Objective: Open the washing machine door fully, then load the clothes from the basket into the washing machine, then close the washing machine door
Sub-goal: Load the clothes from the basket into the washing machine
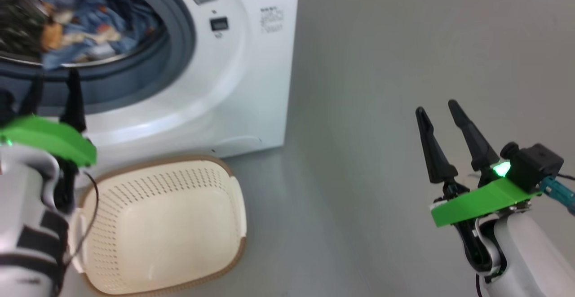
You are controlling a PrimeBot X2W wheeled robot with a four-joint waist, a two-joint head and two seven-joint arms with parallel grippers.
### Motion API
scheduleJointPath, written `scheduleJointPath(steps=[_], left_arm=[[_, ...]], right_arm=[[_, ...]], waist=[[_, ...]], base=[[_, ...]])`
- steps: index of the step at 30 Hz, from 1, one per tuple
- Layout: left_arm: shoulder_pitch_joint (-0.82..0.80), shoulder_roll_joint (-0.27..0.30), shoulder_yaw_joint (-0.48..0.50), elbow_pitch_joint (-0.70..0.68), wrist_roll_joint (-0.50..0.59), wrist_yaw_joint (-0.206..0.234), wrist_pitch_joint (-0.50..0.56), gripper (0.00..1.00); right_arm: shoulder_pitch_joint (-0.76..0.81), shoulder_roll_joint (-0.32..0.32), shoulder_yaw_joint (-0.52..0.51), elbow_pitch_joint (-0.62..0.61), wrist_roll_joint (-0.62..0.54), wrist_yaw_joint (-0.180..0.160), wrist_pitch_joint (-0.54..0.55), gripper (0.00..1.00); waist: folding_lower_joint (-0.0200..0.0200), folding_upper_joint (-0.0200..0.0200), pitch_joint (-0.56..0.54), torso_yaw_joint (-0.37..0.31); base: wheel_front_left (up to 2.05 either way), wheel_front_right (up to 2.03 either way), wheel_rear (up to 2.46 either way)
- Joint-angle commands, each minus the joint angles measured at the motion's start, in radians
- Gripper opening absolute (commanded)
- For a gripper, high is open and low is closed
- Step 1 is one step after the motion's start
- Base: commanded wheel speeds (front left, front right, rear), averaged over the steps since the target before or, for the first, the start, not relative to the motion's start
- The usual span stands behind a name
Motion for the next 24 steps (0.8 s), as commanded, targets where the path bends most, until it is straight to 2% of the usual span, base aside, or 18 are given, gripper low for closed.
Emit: scheduleJointPath(steps=[1,6,17,24], left_arm=[[0.034,0.045,0.025,-0.039,-0.018,-0.005,-0.013,1.0],[0.152,0.05,0.044,-0.124,-0.026,0.0,-0.027,1.0],[0.431,0.019,0.106,-0.428,0.031,0.074,-0.031,1.0],[0.564,-0.001,0.134,-0.552,0.044,0.097,-0.031,1.0]], right_arm=[[0.022,-0.01,0.016,-0.02,0.006,0.004,-0.008,1.0],[0.052,-0.014,0.012,-0.024,0.011,0.004,-0.008,1.0],[0.1,-0.035,0.008,-0.014,0.015,0.004,-0.008,1.0],[0.12,-0.042,0.014,-0.011,0.019,0.004,-0.008,1.0]], waist=[[0.0003,0.0,-0.083,0.055],[0.0003,0.0,-0.122,0.077],[0.0003,0.0,-0.2,0.123],[0.0003,0.0,-0.228,0.137]], base=[[0.0,0.0,0.0],[0.0,0.0,0.0],[0.0,0.0,0.0],[0.0,0.0,0.0]])
